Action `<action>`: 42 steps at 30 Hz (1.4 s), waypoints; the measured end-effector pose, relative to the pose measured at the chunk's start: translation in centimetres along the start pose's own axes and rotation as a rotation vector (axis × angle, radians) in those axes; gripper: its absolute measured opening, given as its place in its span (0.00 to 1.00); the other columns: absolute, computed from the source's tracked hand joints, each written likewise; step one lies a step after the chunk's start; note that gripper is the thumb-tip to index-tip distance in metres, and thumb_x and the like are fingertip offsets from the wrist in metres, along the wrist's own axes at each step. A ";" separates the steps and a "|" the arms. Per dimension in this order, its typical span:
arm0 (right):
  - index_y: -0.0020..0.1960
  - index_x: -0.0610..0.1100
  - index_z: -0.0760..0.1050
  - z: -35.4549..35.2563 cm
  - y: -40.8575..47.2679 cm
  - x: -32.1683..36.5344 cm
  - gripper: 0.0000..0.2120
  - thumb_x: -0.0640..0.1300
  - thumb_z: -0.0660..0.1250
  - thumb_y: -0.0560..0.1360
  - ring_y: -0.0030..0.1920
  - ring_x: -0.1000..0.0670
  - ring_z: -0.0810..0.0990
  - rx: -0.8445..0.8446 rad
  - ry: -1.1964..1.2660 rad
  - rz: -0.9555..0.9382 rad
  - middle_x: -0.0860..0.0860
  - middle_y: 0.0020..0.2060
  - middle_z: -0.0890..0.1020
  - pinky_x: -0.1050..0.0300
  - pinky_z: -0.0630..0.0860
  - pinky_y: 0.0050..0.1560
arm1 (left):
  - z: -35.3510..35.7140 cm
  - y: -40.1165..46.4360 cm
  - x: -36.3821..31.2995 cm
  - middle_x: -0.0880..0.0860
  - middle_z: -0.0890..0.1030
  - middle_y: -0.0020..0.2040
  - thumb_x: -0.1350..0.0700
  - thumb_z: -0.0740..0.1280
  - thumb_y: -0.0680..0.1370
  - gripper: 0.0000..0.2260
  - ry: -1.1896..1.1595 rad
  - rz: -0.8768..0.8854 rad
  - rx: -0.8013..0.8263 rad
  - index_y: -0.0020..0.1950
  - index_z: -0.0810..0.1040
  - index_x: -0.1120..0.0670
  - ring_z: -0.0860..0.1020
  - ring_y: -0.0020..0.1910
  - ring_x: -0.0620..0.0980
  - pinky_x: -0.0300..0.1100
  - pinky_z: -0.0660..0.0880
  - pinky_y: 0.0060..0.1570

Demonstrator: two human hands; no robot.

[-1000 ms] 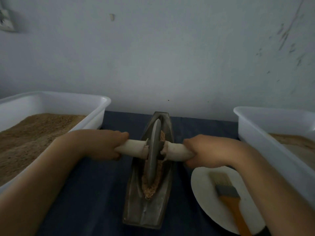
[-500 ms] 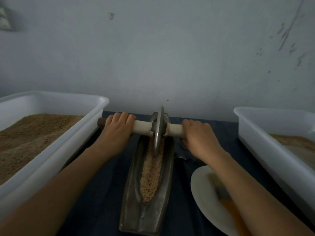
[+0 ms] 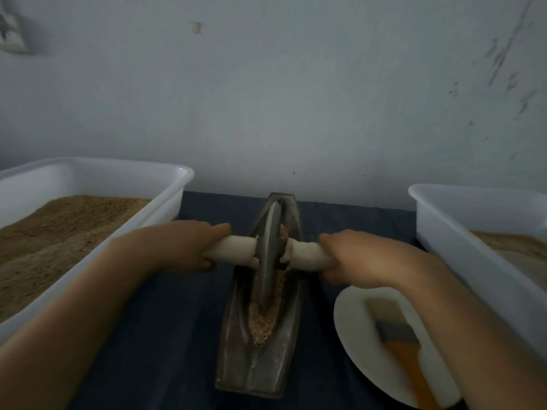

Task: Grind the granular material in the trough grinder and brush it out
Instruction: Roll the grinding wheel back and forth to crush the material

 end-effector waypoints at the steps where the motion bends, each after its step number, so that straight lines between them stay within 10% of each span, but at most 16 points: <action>1: 0.54 0.40 0.70 0.1 -0.4 0.3 0.10 0.44 0.63 0.76 0.36 0.54 0.69 0.040 0.014 -0.008 0.51 0.38 0.71 0.63 0.61 0.30 | 0.2 -0.4 -0.1 0.47 0.73 0.53 0.51 0.65 0.77 0.16 -0.016 0.004 0.066 0.61 0.62 0.45 0.72 0.50 0.44 0.39 0.69 0.54; 9: 0.51 0.43 0.68 0.1 -0.5 0.2 0.08 0.46 0.64 0.76 0.36 0.54 0.69 0.026 0.011 -0.027 0.51 0.39 0.71 0.62 0.62 0.31 | 0.7 -0.5 0.0 0.47 0.72 0.50 0.53 0.64 0.78 0.13 -0.081 0.014 0.124 0.57 0.61 0.47 0.72 0.46 0.44 0.37 0.68 0.49; 20: 0.56 0.45 0.67 -1.0 3.1 -2.6 0.10 0.46 0.60 0.76 0.52 0.46 0.72 -0.639 -0.174 0.114 0.49 0.52 0.75 0.53 0.59 0.45 | -1.1 3.5 1.0 0.52 0.72 0.57 0.52 0.65 0.77 0.16 0.121 -0.093 -0.698 0.63 0.67 0.52 0.70 0.54 0.52 0.45 0.64 0.56; 34: 0.54 0.42 0.71 0.4 -1.2 0.6 0.12 0.48 0.64 0.76 0.41 0.52 0.73 0.090 0.014 -0.024 0.50 0.42 0.75 0.59 0.66 0.36 | 0.7 -1.1 -0.2 0.45 0.69 0.47 0.53 0.63 0.79 0.14 -0.018 0.022 0.139 0.55 0.57 0.44 0.70 0.44 0.41 0.36 0.66 0.47; 42: 0.52 0.45 0.67 -0.3 0.1 -0.2 0.10 0.47 0.64 0.76 0.43 0.51 0.72 -0.021 0.034 -0.011 0.50 0.44 0.73 0.62 0.64 0.33 | 0.6 0.6 0.3 0.49 0.70 0.51 0.55 0.63 0.78 0.13 -0.060 -0.010 0.053 0.56 0.59 0.48 0.71 0.49 0.47 0.41 0.69 0.52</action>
Point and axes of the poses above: each hand's wrist, its own y-axis towards the middle knuckle, its own z-axis out of the palm, x = y × z, the point moved 8 cm from there along y, towards the middle knuckle
